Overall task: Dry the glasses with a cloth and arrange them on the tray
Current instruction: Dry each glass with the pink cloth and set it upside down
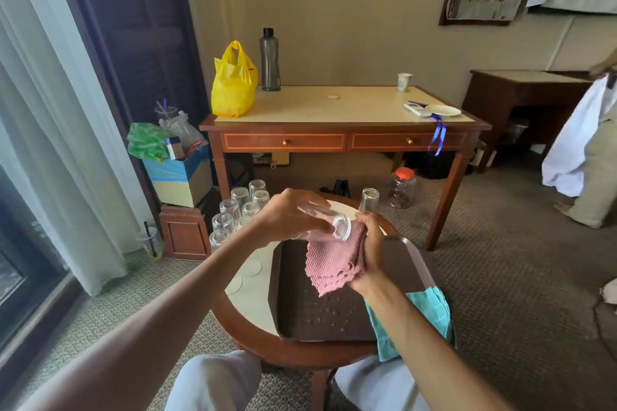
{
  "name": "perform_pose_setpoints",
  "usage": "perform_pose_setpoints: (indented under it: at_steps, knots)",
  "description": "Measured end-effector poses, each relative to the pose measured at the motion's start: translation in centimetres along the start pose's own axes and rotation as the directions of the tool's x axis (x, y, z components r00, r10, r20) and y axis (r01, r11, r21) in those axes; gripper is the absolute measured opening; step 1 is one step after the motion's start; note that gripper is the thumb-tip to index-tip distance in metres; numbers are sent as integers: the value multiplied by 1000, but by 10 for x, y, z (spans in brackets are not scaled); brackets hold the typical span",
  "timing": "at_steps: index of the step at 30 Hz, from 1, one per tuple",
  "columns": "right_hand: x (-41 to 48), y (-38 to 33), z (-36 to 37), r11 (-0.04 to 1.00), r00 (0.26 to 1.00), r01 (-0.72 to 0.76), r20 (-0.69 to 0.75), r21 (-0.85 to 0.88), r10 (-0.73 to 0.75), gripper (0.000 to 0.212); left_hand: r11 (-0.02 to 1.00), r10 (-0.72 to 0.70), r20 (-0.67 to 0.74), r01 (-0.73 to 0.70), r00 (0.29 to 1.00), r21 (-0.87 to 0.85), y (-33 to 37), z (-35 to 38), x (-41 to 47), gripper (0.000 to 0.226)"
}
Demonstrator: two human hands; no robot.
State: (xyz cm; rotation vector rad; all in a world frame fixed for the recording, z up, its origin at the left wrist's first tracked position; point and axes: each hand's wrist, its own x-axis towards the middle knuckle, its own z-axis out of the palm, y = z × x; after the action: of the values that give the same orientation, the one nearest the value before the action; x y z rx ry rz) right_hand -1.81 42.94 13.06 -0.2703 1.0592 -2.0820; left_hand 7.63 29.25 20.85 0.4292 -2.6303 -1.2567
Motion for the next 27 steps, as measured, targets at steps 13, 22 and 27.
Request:
perform_pose_setpoints:
  at_steps: [13,22,27]
  knots:
    - [3,-4,37,703,915,256,-66,-664,-397,73,474,-583,236,561,777,-678,-6,18,6,38]
    - [12,-36,39,936,990,-112,-121,-335,75,81,974,205,-594,-219,778,48,-8,33,-3,43]
    - [3,-35,35,913,964,-264,-107,-312,242,78,839,543,-511,-457,666,296,-19,28,-1,33]
